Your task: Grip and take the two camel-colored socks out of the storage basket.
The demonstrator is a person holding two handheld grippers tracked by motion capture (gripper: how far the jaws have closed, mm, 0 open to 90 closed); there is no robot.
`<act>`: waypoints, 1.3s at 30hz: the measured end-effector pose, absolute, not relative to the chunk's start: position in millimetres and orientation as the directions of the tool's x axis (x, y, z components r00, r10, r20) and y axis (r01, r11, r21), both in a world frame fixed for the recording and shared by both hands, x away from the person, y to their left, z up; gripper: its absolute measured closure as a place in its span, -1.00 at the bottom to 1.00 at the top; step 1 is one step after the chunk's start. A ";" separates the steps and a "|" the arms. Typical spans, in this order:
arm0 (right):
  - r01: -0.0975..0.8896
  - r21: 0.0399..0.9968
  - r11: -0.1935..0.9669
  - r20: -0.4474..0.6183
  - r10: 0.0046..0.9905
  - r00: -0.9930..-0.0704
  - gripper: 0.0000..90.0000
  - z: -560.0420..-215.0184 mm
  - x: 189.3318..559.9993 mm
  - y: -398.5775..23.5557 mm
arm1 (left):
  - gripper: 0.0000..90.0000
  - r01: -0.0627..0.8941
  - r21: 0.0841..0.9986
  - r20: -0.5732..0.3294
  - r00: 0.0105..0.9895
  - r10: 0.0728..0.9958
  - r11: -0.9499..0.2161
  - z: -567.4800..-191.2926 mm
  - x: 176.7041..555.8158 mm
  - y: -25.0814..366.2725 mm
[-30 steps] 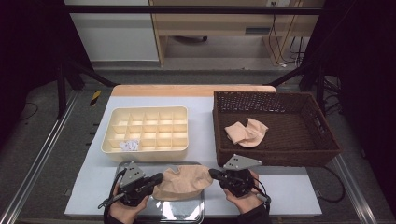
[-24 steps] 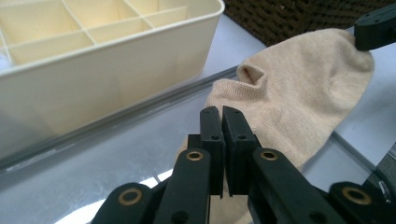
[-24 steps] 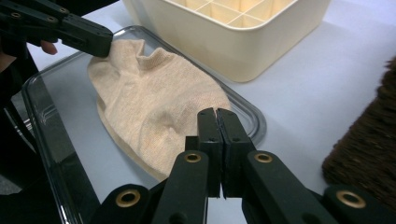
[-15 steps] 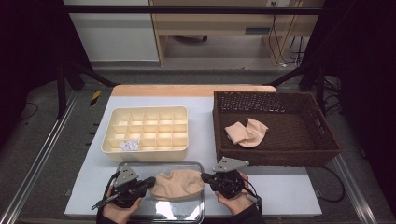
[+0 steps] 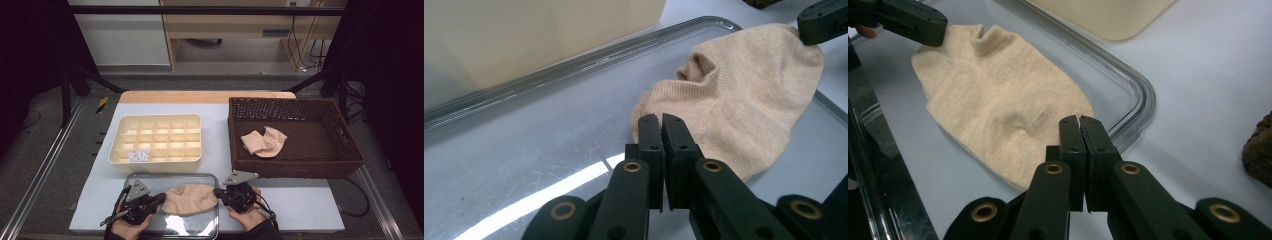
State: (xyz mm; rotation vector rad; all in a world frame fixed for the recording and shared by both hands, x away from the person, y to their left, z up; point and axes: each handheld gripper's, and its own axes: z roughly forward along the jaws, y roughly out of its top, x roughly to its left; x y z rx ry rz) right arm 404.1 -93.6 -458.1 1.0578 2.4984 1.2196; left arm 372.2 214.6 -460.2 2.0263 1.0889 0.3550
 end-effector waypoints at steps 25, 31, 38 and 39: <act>0.532 0.748 0.397 0.118 0.709 -0.695 0.65 -479.1 394.0 -82.1 | 0.62 0.575 0.751 -0.077 0.563 0.823 -0.323 -474.1 364.0 212.2; 0.568 0.736 0.369 0.173 0.708 -0.684 0.93 -477.5 394.3 -84.9 | 0.87 0.581 0.746 -0.075 0.561 0.824 -0.327 -473.7 364.3 207.4; 0.573 0.737 0.358 0.177 0.717 -0.675 0.95 -472.8 397.9 -92.3 | 0.93 0.554 0.769 -0.060 0.560 0.826 -0.320 -469.6 367.0 206.9; 0.574 0.742 0.346 0.177 0.725 -0.665 0.95 -470.9 399.1 -96.1 | 0.93 0.544 0.774 -0.045 0.559 0.828 -0.325 -468.9 369.4 204.6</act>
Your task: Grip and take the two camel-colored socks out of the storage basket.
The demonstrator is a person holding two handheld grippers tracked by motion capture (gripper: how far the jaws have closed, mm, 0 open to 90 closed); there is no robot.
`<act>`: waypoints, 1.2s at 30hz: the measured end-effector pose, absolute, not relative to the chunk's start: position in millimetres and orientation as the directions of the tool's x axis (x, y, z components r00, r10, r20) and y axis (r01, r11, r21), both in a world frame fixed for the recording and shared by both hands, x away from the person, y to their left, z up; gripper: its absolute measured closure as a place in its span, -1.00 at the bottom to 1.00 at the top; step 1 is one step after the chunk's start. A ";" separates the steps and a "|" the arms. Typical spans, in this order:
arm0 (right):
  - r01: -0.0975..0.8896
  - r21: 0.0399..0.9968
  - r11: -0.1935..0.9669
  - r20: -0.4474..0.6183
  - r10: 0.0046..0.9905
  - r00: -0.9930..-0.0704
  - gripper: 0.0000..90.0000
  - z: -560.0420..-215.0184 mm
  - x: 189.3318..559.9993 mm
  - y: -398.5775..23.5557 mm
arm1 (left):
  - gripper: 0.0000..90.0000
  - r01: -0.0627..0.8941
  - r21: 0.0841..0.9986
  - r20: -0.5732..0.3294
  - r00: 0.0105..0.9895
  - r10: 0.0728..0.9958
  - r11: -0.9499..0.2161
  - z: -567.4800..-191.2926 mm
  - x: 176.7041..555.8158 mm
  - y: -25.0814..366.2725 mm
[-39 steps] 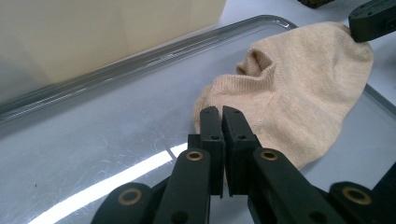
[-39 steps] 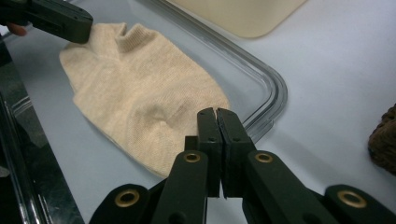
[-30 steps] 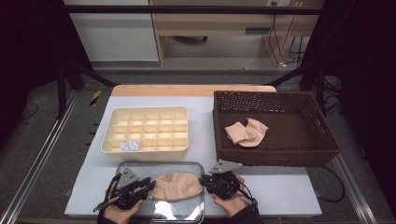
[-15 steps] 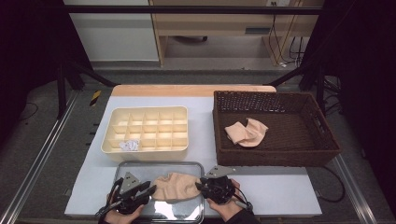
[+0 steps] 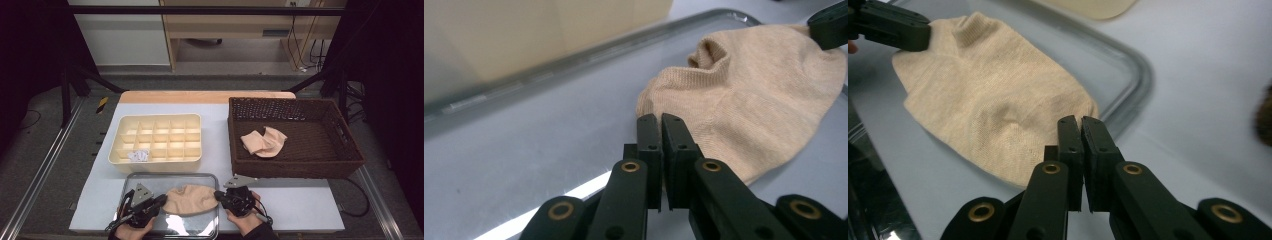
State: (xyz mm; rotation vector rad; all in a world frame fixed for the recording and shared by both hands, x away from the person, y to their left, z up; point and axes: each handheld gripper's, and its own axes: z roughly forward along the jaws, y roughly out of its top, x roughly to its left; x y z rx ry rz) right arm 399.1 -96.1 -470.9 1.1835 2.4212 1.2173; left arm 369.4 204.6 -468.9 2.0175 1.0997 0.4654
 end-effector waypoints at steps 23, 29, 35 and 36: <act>0.548 0.791 0.274 0.181 0.750 -0.636 0.53 -467.7 401.2 -118.4 | 0.67 0.477 0.824 -0.048 0.596 0.802 -0.306 -449.3 367.8 203.5; 0.523 0.818 0.239 0.175 0.762 -0.623 0.45 -456.2 402.0 -131.6 | 0.70 0.435 0.843 -0.021 0.615 0.789 -0.316 -436.5 371.4 197.3; 0.529 0.816 0.234 0.176 0.771 -0.612 0.38 -456.6 400.4 -141.7 | 0.74 0.410 0.845 -0.007 0.651 0.759 -0.344 -436.5 375.8 177.1; 0.533 0.813 0.232 0.181 0.771 -0.611 0.37 -457.3 399.5 -142.3 | 0.76 0.404 0.842 0.002 0.661 0.751 -0.357 -437.0 376.6 173.4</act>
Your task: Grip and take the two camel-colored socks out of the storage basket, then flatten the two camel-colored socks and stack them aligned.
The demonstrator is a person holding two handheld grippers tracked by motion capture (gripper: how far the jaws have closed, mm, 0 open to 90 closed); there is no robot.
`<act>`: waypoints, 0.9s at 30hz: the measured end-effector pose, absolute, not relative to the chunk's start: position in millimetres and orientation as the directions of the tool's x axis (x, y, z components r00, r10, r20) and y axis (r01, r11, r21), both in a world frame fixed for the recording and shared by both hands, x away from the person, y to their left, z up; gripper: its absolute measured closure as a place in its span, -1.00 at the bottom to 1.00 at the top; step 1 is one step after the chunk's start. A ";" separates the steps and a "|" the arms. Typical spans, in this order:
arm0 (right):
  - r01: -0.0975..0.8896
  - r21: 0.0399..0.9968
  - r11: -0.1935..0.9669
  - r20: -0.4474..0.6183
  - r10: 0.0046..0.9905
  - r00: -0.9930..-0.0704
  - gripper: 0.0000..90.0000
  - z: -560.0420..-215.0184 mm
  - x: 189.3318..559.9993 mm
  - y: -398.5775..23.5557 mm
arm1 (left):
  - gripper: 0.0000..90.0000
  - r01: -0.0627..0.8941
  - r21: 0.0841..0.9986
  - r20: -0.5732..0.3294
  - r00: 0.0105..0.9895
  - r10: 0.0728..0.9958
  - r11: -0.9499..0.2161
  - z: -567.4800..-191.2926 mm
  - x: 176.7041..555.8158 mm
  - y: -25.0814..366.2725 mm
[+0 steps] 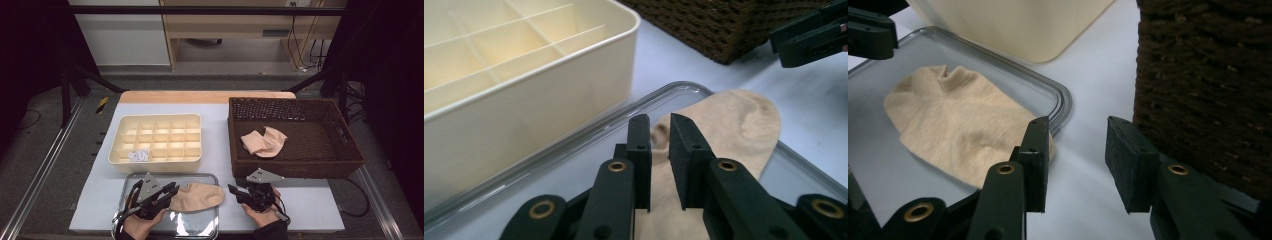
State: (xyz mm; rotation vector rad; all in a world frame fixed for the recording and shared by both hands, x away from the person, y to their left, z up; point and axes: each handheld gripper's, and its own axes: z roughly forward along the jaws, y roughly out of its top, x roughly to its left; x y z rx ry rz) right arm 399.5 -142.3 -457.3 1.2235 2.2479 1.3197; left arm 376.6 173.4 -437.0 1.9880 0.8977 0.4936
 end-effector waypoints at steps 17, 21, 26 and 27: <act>0.548 0.805 0.229 0.198 0.767 -0.611 0.32 -463.5 396.8 -139.3 | 0.98 0.406 0.814 -0.009 0.724 0.690 -0.415 -455.2 384.8 133.4; 0.550 0.806 0.219 0.210 0.762 -0.612 0.32 -465.4 399.3 -134.8 | 0.99 0.406 0.806 -0.012 0.737 0.676 -0.430 -459.9 385.7 128.9; 0.544 0.807 0.230 0.206 0.754 -0.624 0.33 -468.0 400.4 -127.3 | 0.99 0.419 0.784 -0.005 0.742 0.670 -0.457 -467.7 386.9 122.6; 0.550 0.804 0.227 0.213 0.754 -0.622 0.33 -469.2 400.8 -126.1 | 0.99 0.423 0.779 -0.006 0.743 0.670 -0.462 -469.2 387.1 121.9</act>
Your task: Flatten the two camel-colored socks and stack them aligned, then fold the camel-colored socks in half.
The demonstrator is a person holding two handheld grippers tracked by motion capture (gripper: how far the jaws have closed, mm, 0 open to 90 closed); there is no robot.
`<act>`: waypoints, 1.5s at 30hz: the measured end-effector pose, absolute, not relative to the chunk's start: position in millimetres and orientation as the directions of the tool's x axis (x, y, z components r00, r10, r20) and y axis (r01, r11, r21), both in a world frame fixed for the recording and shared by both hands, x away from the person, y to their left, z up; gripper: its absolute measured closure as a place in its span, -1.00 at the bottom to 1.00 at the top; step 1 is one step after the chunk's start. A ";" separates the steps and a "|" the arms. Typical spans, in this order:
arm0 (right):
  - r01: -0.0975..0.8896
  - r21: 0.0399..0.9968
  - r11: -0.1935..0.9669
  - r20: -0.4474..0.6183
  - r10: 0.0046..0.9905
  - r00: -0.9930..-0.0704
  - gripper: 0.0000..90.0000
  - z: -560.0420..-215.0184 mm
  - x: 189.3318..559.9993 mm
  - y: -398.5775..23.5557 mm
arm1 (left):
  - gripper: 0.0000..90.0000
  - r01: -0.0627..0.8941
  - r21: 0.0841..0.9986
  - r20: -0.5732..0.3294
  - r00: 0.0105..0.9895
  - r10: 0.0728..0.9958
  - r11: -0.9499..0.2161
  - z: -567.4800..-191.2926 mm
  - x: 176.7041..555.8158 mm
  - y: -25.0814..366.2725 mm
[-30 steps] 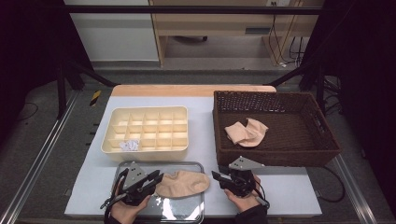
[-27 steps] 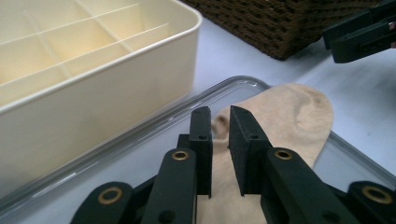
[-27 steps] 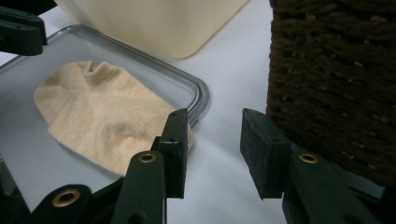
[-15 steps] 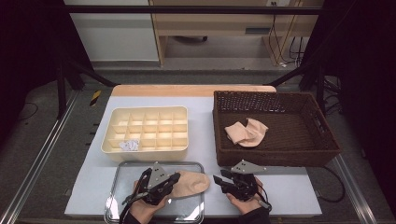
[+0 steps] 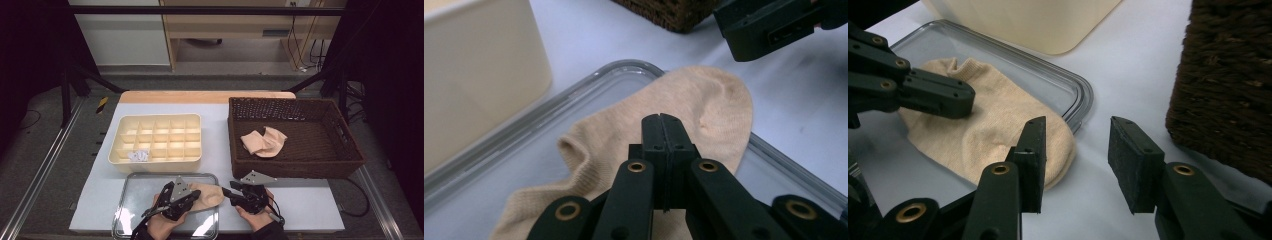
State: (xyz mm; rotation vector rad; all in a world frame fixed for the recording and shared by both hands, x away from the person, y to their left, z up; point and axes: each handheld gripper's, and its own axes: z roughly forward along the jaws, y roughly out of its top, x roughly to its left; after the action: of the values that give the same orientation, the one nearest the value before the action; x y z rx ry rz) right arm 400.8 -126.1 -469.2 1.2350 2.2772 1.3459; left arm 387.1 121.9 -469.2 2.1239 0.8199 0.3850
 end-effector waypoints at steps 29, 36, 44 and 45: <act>0.651 0.730 0.209 0.315 0.742 -0.591 0.61 -488.0 408.1 -108.2 | 0.99 0.444 0.763 -0.009 0.734 0.679 -0.470 -479.7 388.8 119.5; 0.651 0.727 0.220 0.316 0.734 -0.601 0.83 -484.5 408.1 -108.1 | 0.98 0.444 0.762 -0.008 0.734 0.680 -0.470 -479.7 388.7 119.5; 0.606 0.769 0.204 0.311 0.709 -0.633 0.91 -465.6 402.9 -110.8 | 0.98 0.443 0.764 0.000 0.728 0.685 -0.470 -479.8 388.3 117.5; 0.597 0.776 0.204 0.306 0.706 -0.639 0.91 -463.3 401.8 -110.0 | 0.98 0.443 0.764 0.000 0.728 0.685 -0.470 -479.8 388.3 117.5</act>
State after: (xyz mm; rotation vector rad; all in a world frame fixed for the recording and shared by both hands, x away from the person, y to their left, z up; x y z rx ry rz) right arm 401.8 -110.0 -463.3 1.2756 2.3454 1.4238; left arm 388.3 117.5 -479.8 2.1416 0.8496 0.3940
